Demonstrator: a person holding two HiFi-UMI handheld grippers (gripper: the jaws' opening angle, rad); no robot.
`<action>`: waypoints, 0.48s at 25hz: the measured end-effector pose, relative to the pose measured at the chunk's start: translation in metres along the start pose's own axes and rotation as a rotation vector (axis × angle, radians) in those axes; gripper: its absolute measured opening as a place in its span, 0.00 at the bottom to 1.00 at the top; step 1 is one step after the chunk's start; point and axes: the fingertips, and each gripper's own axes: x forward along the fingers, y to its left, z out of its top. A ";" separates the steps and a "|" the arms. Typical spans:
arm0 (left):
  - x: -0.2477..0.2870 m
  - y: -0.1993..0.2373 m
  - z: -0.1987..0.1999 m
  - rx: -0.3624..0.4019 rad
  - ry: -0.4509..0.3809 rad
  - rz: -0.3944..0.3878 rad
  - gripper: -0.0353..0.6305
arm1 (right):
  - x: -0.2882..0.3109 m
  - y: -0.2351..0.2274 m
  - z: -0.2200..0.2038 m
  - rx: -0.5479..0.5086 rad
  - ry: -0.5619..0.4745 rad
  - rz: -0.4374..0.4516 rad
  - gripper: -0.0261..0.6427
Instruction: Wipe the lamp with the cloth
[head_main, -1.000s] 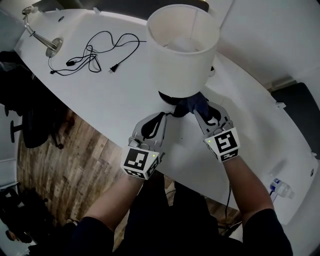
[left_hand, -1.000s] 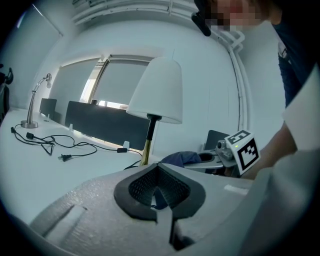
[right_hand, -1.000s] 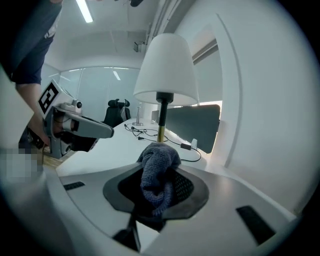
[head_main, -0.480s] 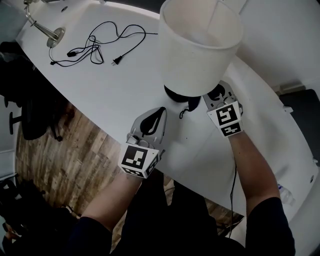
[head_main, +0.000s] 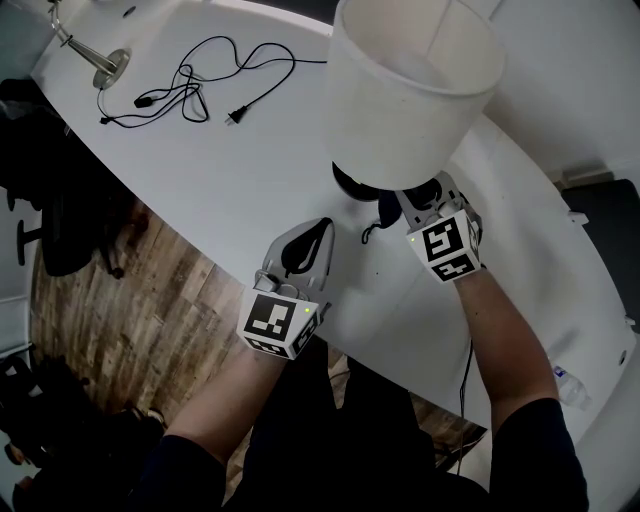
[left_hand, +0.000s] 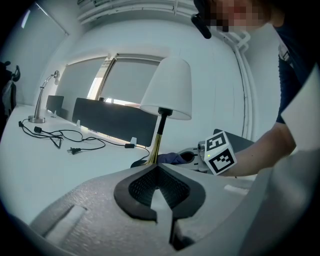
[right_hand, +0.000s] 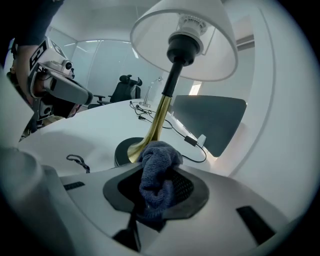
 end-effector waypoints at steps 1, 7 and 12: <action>-0.001 0.000 0.000 -0.002 0.001 -0.001 0.05 | -0.001 0.004 0.001 0.001 0.005 0.000 0.19; -0.011 -0.001 0.001 -0.016 0.008 -0.016 0.05 | -0.002 0.026 0.010 0.030 0.041 -0.018 0.19; -0.018 0.001 0.003 -0.015 0.015 -0.033 0.05 | 0.001 0.043 0.020 0.089 0.064 -0.045 0.19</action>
